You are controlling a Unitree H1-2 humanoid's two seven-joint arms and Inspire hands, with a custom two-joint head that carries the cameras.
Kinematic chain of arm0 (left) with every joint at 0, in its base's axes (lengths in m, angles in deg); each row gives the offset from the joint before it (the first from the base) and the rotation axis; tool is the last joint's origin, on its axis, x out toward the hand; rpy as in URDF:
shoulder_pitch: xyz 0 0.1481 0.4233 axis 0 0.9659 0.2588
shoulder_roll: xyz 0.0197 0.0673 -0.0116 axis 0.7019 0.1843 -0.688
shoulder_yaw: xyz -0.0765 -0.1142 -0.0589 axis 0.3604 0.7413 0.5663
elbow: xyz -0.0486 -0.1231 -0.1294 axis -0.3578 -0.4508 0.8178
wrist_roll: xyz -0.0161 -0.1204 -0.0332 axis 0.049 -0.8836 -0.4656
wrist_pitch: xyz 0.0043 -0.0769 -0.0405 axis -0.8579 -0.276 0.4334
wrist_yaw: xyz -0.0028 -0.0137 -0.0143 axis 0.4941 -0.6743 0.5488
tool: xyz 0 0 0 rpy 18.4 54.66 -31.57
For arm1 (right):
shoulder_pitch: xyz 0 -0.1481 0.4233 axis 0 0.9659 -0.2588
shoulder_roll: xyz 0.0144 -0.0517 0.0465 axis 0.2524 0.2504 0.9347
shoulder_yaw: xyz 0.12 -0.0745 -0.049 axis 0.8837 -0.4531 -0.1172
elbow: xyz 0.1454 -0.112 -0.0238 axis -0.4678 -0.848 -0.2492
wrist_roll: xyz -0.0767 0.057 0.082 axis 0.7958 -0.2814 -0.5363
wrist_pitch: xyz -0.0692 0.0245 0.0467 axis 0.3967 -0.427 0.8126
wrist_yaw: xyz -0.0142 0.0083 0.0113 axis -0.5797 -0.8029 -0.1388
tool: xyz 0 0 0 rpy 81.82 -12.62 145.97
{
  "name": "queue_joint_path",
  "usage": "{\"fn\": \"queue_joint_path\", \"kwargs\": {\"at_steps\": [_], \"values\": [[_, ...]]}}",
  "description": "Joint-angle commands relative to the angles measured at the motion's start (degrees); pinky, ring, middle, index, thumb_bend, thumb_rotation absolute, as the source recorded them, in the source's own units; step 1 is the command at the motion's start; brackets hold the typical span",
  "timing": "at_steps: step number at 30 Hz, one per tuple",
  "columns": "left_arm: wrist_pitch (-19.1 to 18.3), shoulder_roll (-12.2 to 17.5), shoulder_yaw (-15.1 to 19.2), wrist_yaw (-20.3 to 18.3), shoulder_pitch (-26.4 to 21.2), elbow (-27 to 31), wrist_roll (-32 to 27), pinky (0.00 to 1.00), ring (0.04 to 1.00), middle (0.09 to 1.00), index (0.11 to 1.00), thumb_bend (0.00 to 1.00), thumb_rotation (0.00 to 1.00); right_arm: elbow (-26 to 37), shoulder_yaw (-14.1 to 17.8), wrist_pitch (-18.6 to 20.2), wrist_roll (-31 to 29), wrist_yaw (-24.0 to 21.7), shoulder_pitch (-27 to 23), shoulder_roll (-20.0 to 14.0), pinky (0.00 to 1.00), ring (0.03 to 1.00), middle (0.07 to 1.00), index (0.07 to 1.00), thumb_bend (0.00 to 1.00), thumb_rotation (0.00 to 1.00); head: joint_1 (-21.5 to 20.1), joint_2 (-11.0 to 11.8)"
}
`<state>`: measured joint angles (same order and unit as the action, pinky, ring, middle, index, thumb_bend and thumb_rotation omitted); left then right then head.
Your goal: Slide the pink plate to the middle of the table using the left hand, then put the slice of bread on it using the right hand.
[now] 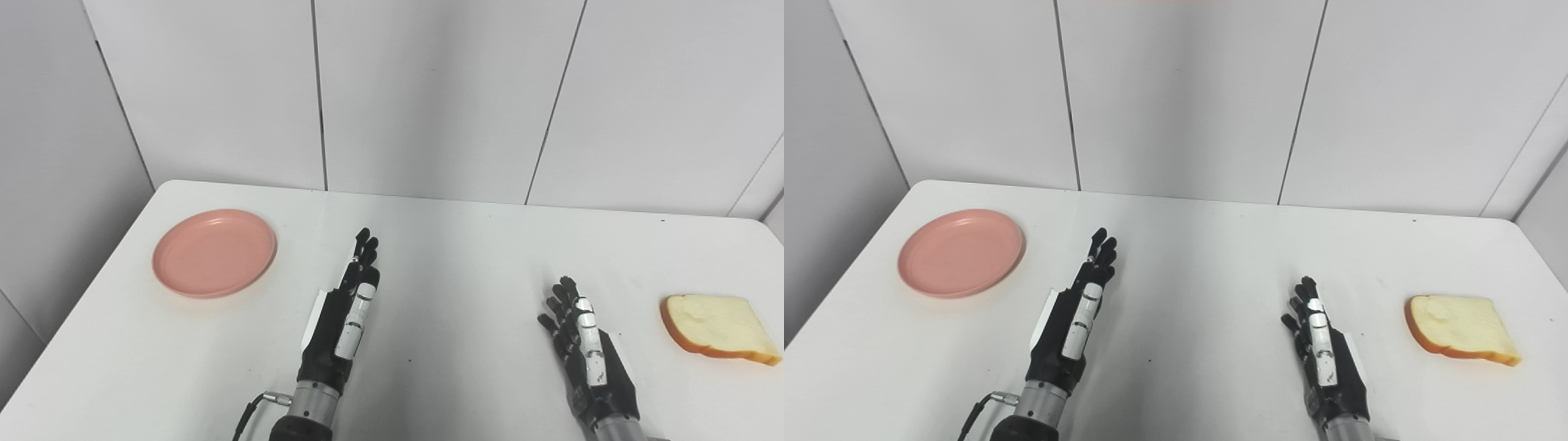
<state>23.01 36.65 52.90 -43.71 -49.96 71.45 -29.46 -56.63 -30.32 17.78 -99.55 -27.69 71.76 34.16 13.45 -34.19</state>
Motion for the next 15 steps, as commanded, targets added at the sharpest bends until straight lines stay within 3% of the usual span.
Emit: {"fn": "queue_joint_path", "kwargs": {"at_steps": [1, 15], "values": [[1.72, -1.04, -0.11, 0.67, -0.90, 1.60, -0.08, 1.00, 0.993, 0.985, 0.989, 0.54, 1.00, 0.88, 0.01, -0.06, 0.24, -0.09, -0.27, -0.45, 1.00, 1.000, 1.000, 1.000, 0.33, 1.00, -0.03, 0.04], [1.81, -0.98, -0.01, 0.52, -0.96, 1.55, -0.19, 1.00, 0.990, 0.983, 0.984, 0.53, 1.00, 1.22, 0.15, 0.26, 0.20, 0.48, -0.12, 0.04, 1.00, 1.000, 1.000, 1.000, 0.34, 1.00, -0.14, -0.19]]}}
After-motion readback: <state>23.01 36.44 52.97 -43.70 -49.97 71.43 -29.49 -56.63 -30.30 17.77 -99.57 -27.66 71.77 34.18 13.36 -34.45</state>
